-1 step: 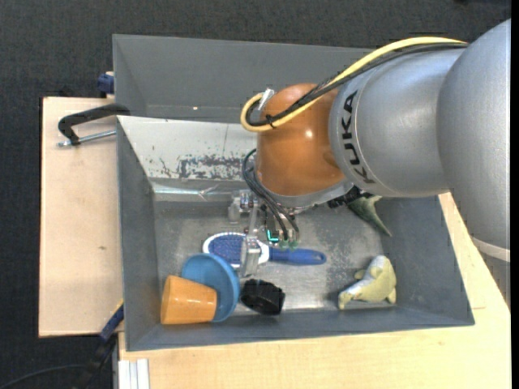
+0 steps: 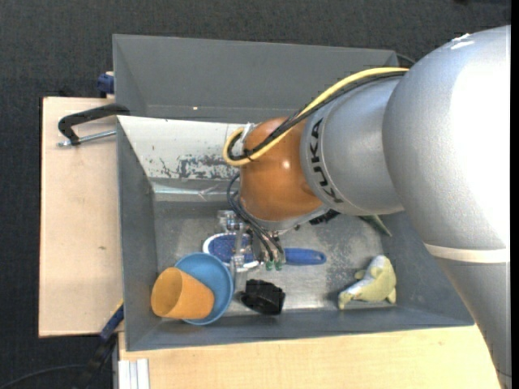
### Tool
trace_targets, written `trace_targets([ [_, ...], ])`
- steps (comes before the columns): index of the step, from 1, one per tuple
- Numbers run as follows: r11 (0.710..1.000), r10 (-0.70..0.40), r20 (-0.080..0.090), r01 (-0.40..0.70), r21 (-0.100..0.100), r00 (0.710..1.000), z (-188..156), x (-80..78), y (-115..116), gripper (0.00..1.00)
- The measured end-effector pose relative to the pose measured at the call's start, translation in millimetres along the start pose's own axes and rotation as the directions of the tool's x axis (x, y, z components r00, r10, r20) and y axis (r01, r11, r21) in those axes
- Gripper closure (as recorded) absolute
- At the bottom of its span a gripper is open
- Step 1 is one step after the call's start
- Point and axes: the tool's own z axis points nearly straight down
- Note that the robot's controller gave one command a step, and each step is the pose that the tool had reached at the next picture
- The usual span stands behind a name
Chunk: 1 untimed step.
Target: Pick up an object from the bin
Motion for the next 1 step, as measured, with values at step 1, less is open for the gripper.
trace_targets([
  [1,1.000,0.002,0.007,-0.002,-0.002,1.000,-4.5,-2.2,0.1,1.00],
])
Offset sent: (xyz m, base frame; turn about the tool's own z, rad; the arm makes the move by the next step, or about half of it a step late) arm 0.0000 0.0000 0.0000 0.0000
